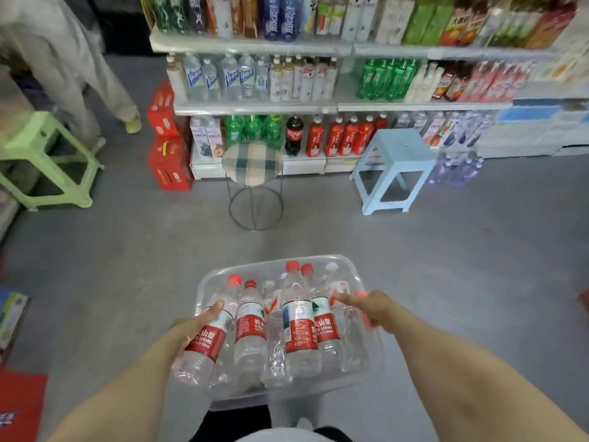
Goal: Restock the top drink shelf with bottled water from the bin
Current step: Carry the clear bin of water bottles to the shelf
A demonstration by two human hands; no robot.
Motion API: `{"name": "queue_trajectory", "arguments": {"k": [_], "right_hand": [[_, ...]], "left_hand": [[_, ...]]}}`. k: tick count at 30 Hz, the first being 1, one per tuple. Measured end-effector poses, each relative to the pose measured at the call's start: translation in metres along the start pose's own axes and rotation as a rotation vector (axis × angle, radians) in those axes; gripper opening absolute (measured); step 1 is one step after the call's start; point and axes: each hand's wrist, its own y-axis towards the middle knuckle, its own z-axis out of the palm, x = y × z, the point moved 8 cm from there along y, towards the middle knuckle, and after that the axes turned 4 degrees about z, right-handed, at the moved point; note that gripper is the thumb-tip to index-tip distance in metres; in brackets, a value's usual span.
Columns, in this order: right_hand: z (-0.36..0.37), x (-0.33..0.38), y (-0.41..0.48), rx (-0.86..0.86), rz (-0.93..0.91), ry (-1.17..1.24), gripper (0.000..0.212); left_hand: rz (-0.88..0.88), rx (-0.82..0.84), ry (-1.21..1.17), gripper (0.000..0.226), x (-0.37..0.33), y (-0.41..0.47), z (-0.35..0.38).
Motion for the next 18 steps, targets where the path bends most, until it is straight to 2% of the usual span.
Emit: {"name": "queue_trajectory", "arguments": {"k": [3, 6, 12, 15, 18], "right_hand": [[-0.008, 0.064, 0.041, -0.033, 0.010, -0.001, 0.086], [-0.018, 0.130, 0.079, -0.073, 0.033, 0.019, 0.075], [-0.045, 0.274, 0.143, -0.113, 0.016, 0.050, 0.076], [-0.050, 0.343, 0.177, -0.064, -0.008, 0.040, 0.084], [-0.055, 0.408, 0.224, -0.023, -0.034, 0.053, 0.104]], "left_hand": [[-0.009, 0.036, 0.021, 0.103, -0.058, 0.057, -0.013], [0.014, 0.082, 0.045, 0.105, -0.138, 0.113, -0.031], [0.072, 0.070, 0.059, 0.106, -0.295, 0.186, -0.076], [0.079, 0.084, 0.070, 0.104, -0.359, 0.215, -0.097], [0.054, 0.109, 0.045, 0.101, -0.411, 0.252, -0.108]]}}
